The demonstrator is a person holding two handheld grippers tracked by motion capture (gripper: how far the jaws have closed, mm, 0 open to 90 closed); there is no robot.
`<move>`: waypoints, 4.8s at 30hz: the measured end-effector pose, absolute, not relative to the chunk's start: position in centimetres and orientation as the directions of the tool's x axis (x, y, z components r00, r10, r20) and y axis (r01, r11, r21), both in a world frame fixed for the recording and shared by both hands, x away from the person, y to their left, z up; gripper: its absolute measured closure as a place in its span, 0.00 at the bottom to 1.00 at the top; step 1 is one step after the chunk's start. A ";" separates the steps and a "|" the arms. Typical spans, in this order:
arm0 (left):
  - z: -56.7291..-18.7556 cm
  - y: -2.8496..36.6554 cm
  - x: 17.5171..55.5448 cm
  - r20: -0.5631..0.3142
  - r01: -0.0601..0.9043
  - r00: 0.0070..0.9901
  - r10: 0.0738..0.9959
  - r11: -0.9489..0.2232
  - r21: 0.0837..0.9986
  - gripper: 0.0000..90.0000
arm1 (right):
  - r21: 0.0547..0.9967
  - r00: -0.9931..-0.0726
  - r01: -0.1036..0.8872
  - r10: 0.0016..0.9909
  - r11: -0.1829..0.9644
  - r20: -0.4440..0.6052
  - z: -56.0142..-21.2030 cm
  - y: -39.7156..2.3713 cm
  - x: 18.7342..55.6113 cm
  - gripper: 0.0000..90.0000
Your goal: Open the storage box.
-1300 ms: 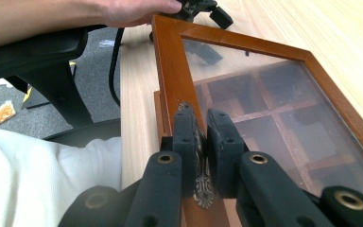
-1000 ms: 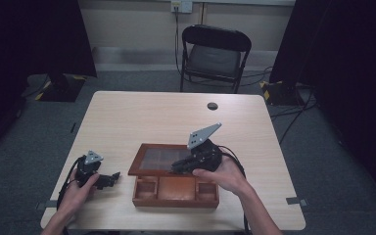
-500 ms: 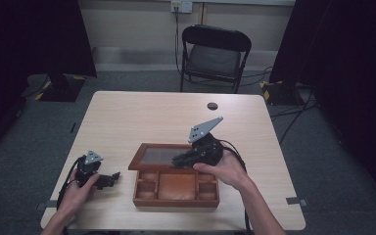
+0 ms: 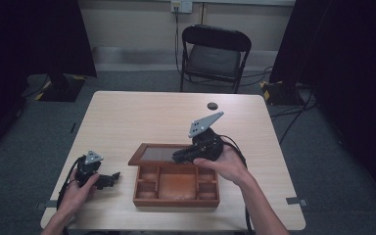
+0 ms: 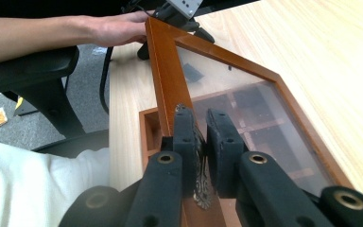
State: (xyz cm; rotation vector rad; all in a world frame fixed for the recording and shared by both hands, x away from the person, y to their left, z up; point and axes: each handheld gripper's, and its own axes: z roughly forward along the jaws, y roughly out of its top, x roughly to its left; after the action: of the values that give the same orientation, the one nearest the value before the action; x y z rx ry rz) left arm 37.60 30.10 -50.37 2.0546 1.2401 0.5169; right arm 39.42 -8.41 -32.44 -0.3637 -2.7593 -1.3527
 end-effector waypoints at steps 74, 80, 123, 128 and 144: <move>-50.4 30.1 37.6 -0.006 0.617 0.468 0.884 -0.322 0.718 0.00 | 0.767 -0.966 0.247 0.209 0.592 0.149 -29.1 -8.3 43.4 0.94; -50.4 30.1 37.6 -0.009 0.616 0.471 0.882 -0.321 0.719 0.00 | 0.764 -0.966 0.247 0.217 0.597 0.143 -28.7 -8.2 43.8 0.95; -50.4 30.1 37.6 -0.010 0.617 0.471 0.882 -0.321 0.719 0.00 | 0.754 -0.961 0.264 0.231 0.601 0.153 -28.0 -8.1 44.9 0.95; -50.4 30.1 37.6 -0.008 0.617 0.472 0.881 -0.324 0.718 0.00 | 0.756 -0.961 0.265 0.228 0.599 0.156 -28.1 -8.1 44.9 0.95; -50.4 30.1 37.6 -0.010 0.617 0.471 0.882 -0.321 0.719 0.00 | 0.763 -0.961 0.265 0.226 0.590 0.160 -28.2 -8.2 45.0 0.95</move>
State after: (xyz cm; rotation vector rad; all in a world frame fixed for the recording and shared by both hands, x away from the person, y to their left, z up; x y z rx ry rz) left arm 37.57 30.11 -50.37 2.0551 1.2390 0.5131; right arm 44.97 -8.19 -28.19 -0.4266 -2.7599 -1.3355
